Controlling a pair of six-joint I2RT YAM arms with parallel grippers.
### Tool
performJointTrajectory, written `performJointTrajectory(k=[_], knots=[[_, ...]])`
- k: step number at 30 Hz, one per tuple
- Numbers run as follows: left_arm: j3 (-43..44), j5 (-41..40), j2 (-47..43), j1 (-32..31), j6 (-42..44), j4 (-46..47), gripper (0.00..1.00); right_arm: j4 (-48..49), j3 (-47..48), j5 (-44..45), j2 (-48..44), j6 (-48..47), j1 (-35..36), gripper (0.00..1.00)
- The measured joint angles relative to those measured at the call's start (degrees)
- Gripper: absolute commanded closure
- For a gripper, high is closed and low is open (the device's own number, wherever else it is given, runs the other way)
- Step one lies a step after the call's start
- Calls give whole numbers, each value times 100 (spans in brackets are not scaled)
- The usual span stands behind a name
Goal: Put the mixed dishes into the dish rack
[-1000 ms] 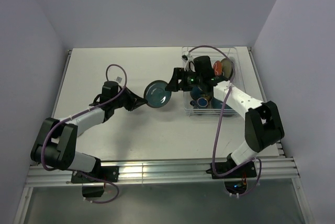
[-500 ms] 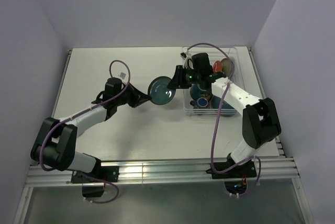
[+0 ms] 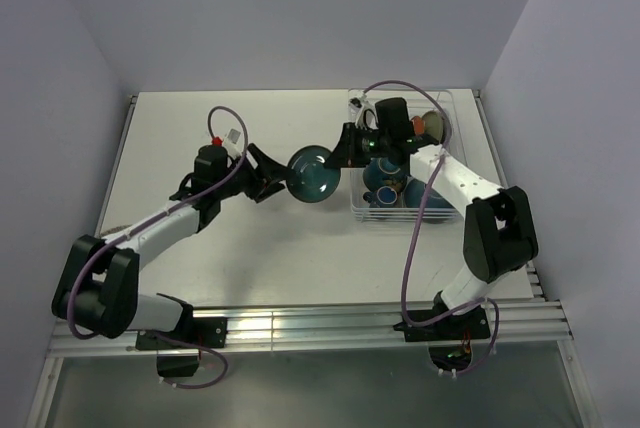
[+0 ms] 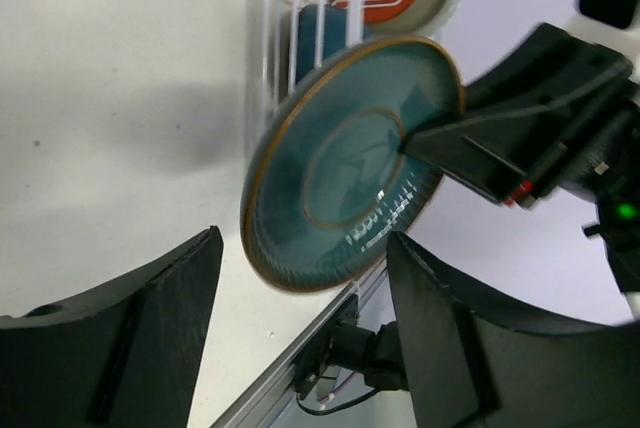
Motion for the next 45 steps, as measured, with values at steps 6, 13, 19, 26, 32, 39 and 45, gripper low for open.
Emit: performJointTrajectory(k=[6,13,19,26,32,39,45], knots=[[446,-328,-511,31,833,-662,24,-136,0,-240,-199,-114,-745,100],[979,-1419,-1423,90,2516,-2000,20,-232,17,1117,-1137,-793,-1648,100],[841,-2643,-2273,90,3578,-2787,7,-210,358,2761,-1368,-1567,-1705,100],[649,-3300,-2942,92,4002,-3134,7,-184,839,4148,-855,-2461,-1705,100],[647,-3357,-3038,92,4072,-3161,8,-131,876,4719,-260,-2837,-1705,100],[634,-3366,-3101,92,4153,-3169,8,-138,1047,5029,247,-2938,-1705,100],[625,-3364,-3147,92,4175,-3171,8,-116,1266,5110,507,-2918,-1705,100]])
